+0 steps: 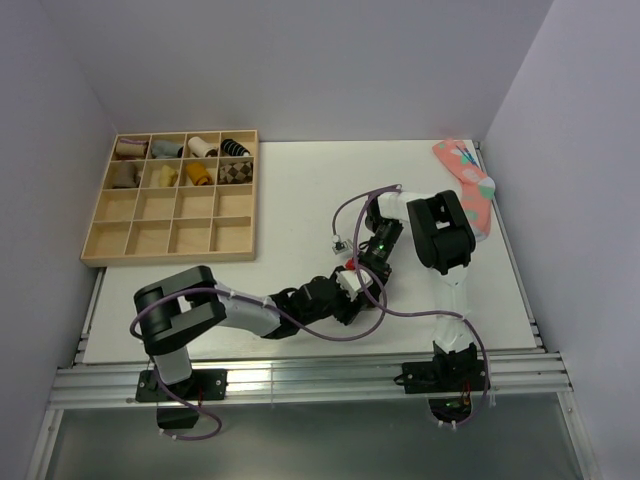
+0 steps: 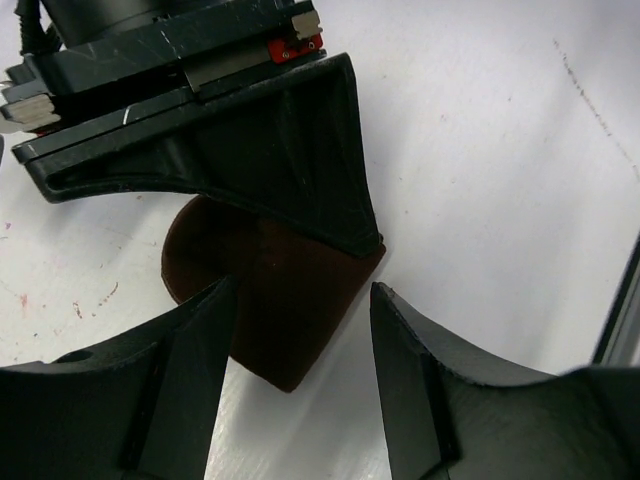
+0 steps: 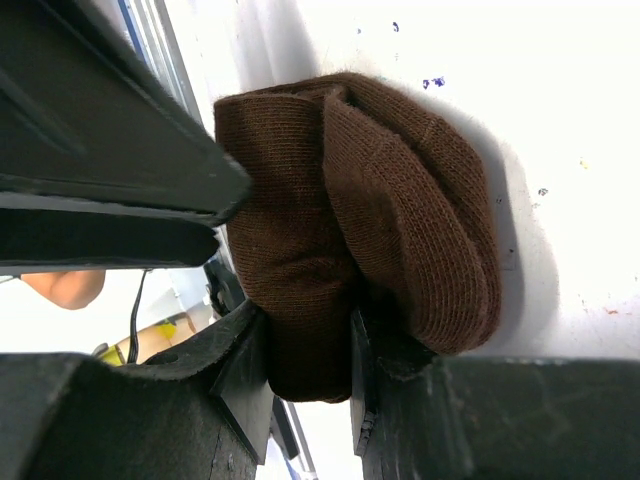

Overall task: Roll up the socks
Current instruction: Roll the sock at the center of the board.

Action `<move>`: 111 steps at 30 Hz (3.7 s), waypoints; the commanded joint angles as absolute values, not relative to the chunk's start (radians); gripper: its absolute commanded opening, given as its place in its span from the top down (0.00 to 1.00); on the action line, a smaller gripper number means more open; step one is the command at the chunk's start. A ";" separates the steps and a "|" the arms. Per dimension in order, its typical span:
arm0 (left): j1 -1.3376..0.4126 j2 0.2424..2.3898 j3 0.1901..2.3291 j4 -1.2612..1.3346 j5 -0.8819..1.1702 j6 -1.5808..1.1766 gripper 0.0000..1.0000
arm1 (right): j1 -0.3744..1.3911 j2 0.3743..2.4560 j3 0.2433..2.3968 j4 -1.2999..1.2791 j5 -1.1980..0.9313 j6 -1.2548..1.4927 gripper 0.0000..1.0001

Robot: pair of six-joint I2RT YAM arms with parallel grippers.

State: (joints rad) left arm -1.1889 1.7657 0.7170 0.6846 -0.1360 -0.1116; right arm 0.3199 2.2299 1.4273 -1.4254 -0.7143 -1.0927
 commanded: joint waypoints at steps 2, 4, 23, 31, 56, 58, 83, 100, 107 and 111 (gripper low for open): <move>-1.186 1.786 0.755 0.680 -0.107 -0.061 0.40 | 0.316 2.261 1.448 -1.440 -0.626 -1.111 0.89; -1.177 1.795 0.756 0.683 -0.101 -0.066 0.40 | 0.316 2.261 1.447 -1.440 -0.626 -1.112 0.89; -1.037 1.868 0.745 0.805 0.218 -0.261 0.50 | 0.316 2.256 1.436 -1.440 -0.627 -1.123 0.89; -1.009 1.934 0.778 0.785 0.281 -0.345 0.68 | 0.314 2.240 1.419 -1.427 -0.627 -1.126 0.89; -0.966 2.057 0.864 0.541 0.397 -0.627 1.00 | 0.184 1.901 1.273 -0.922 -0.721 -0.739 0.44; -0.954 2.063 0.859 0.549 0.416 -0.652 1.00 | 0.167 1.855 1.259 -0.882 -0.716 -0.726 0.44; -0.813 2.146 0.966 0.342 0.719 -0.741 1.00 | 0.086 1.293 0.822 -0.759 -0.795 -1.227 0.35; -0.779 2.204 1.101 0.137 0.808 -0.723 1.00 | 0.345 1.115 0.594 -0.545 -0.611 -1.232 0.31; -0.765 2.214 1.097 0.143 0.841 -0.745 1.00 | 0.397 1.149 0.594 -0.494 -0.578 -1.229 0.31; -0.749 2.218 1.097 0.137 0.858 -0.744 1.00 | 0.425 1.166 0.588 -0.476 -0.566 -1.230 0.31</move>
State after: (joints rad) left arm -0.7605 2.1571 1.1336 0.2966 0.9192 -0.7830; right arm 0.4030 1.1580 0.5961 -0.5270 -0.5831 -1.2217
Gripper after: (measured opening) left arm 0.339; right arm 0.689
